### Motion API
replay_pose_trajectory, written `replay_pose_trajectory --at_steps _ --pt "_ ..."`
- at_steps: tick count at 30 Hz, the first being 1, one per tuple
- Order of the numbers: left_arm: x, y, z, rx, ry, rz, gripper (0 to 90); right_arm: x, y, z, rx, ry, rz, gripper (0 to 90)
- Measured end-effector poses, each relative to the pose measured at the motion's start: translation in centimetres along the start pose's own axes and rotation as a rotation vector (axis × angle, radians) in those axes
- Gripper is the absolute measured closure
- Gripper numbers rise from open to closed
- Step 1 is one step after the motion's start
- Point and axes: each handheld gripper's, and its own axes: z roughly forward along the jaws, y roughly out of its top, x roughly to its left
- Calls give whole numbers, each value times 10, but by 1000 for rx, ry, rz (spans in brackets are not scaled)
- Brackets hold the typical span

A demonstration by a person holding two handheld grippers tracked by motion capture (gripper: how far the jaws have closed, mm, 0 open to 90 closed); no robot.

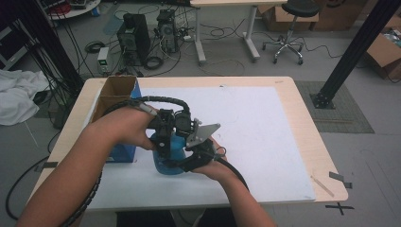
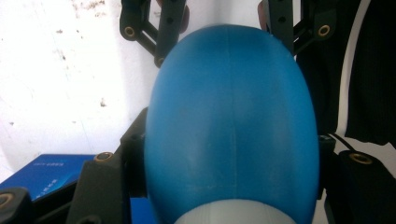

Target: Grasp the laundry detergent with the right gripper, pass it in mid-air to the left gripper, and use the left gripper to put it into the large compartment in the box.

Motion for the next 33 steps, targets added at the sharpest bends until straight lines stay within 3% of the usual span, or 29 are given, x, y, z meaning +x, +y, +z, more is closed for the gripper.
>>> replay_pose_trajectory --at_steps 4,12,19,26,33 --pt "0 -1 -4 -5 9 5 392 -1 3 -2 -1 -13 -24 441" --pt "0 1 -10 -4 24 10 392 0 6 -7 -24 -19 -12 425" --pt "4 2 -8 20 28 3 392 1 7 -11 -43 -19 2 337" --pt "3 -1 -11 12 30 -14 391 1 5 -16 -7 -36 1 237" --pt "7 -4 -18 25 36 -47 390 -1 8 -34 58 -52 14 140"
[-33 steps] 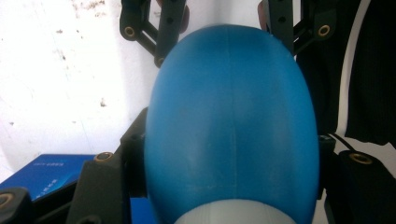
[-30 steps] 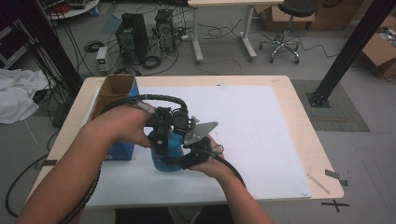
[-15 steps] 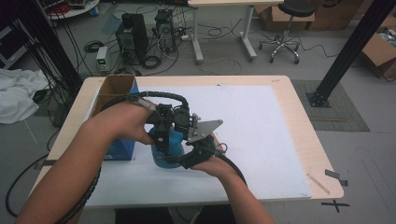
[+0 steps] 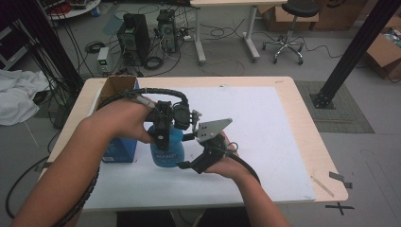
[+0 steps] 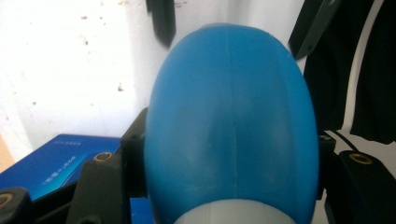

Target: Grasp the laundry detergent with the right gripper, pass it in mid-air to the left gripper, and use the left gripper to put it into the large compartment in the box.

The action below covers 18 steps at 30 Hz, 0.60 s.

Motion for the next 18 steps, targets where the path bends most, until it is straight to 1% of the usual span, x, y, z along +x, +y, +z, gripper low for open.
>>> replay_pose_trajectory --at_steps 2,4,6,7,11,13,14,16,18 --pt "2 -1 -3 1 5 -15 389 -2 1 -6 20 6 4 119" --pt "4 -2 -7 12 4 -28 389 -3 3 -11 40 0 3 97" --pt "5 -4 -13 11 2 -42 389 -3 6 -16 68 -6 2 53" --pt "6 -4 -16 11 0 -45 388 -4 7 -19 83 -5 1 47" --pt "9 -8 -27 -4 4 -57 387 -5 11 -31 159 -8 -4 5" --pt "12 -10 -33 6 0 -72 387 -6 12 -38 206 -9 -1 0" --pt "14 -11 -36 8 1 -84 387 -7 12 -41 223 -8 -2 0" --pt "17 -13 -42 17 1 -104 387 -9 13 -47 279 -9 0 0" --pt "21 -16 -48 21 4 -132 387 -10 13 -52 328 -6 4 0"
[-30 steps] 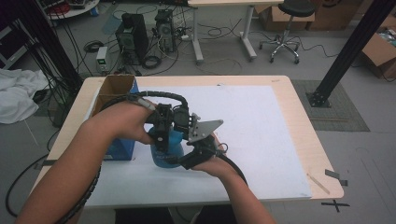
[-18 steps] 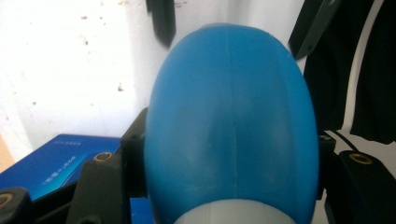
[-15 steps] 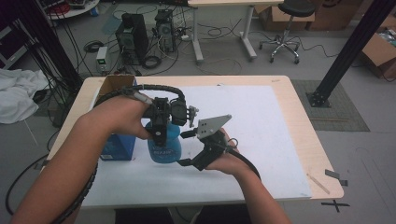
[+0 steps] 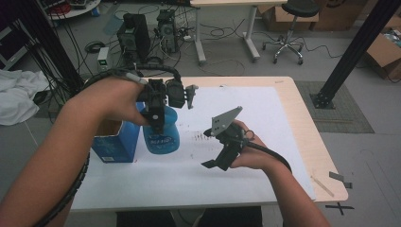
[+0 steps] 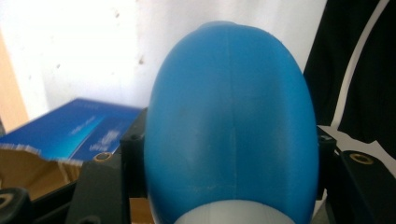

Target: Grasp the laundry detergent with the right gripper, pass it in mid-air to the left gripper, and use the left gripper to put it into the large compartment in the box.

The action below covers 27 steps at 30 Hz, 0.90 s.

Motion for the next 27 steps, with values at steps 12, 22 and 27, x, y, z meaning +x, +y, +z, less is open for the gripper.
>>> replay_pose_trajectory --at_steps 12,22,27 --pt "27 -23 -35 34 -37 -224 387 -7 -13 -32 200 -17 28 0" --pt "47 -59 -61 6 -80 -532 386 -9 -36 -38 336 -2 60 0" --pt "58 -76 -66 44 -81 -707 386 -8 -34 -42 356 -5 50 0"
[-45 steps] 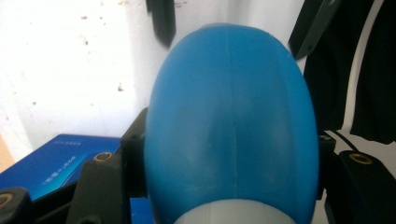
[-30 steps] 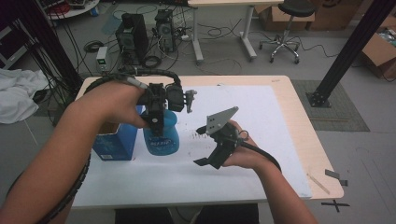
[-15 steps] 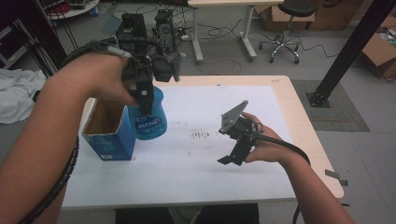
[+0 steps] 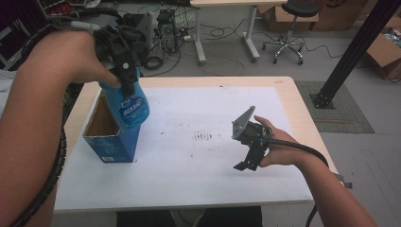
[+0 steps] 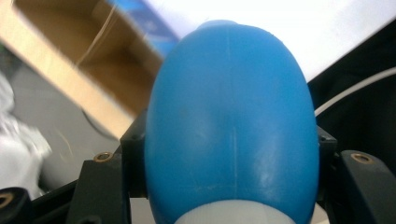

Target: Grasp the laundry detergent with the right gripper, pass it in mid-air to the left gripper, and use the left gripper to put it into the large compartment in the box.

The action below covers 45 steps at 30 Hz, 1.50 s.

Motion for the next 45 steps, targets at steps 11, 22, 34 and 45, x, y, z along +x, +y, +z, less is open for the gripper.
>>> replay_pose_trajectory --at_steps 11,22,34,45 --pt "36 -12 -1 14 -66 -258 387 -1 2 -7 21 -2 -14 0" --pt "67 -20 6 -11 -102 -452 388 0 2 -12 33 -13 -24 0" --pt "92 -23 34 -1 -88 -561 388 -3 0 -16 16 -23 -14 0" --pt "102 -25 70 13 -105 -562 388 -2 3 -12 26 -20 -16 0"
